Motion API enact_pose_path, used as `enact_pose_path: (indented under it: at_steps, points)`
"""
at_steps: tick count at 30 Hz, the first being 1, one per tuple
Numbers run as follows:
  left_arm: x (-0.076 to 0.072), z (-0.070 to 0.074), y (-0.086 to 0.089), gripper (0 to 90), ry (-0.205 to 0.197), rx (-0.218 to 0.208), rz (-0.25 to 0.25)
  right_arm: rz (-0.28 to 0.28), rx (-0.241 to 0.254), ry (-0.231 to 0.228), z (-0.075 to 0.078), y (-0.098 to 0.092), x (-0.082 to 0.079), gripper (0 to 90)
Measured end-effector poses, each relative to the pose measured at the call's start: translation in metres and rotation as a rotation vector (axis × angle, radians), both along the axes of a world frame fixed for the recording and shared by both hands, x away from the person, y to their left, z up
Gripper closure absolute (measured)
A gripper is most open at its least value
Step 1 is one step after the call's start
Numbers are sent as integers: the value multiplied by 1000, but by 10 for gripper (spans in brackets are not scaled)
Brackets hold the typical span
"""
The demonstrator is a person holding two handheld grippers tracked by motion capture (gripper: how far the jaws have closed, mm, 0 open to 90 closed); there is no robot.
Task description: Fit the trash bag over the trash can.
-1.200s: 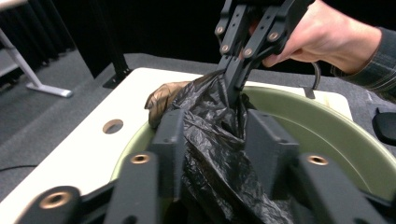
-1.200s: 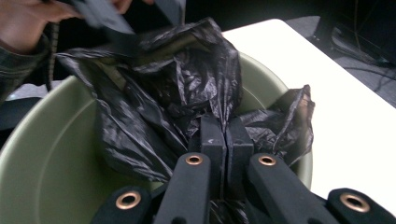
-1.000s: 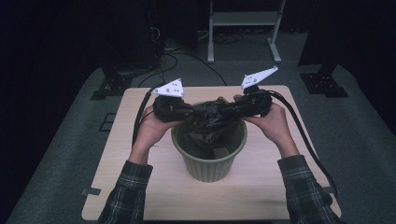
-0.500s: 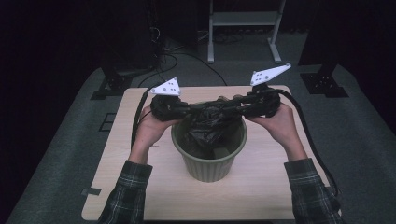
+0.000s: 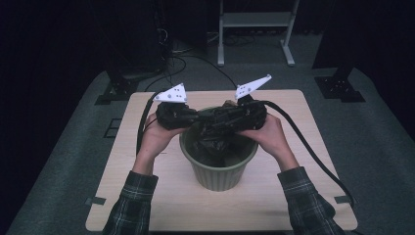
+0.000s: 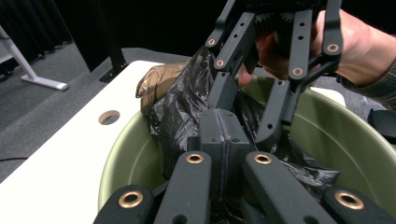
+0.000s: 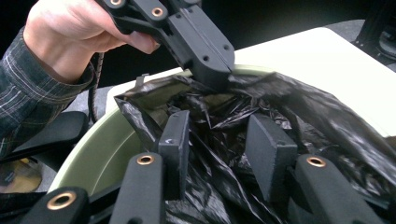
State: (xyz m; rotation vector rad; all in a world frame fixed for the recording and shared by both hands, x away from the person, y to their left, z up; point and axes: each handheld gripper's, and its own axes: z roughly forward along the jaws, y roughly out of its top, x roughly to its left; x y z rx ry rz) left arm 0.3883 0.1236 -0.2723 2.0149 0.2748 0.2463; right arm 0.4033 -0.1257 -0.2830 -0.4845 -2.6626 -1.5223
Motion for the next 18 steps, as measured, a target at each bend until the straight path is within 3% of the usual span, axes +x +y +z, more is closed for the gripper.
enact_pose_path:
  at_steps: [4, 5, 11, 18]
  points:
    - [-1, 0, 0, 898, 0, -4, -1, 3, -18, -36, 2, 6, -2, 878]
    - [-1, 0, 0, 898, -1, -2, -1, 4, -18, -42, 2, 6, -2, 898]
    - [1, -3, 14, 898, 3, -1, 46, -8, -35, -60, 5, -3, -5, 900]
    - [1, -13, 47, 898, 27, -10, 108, -65, -26, -69, 12, -42, -8, 900]
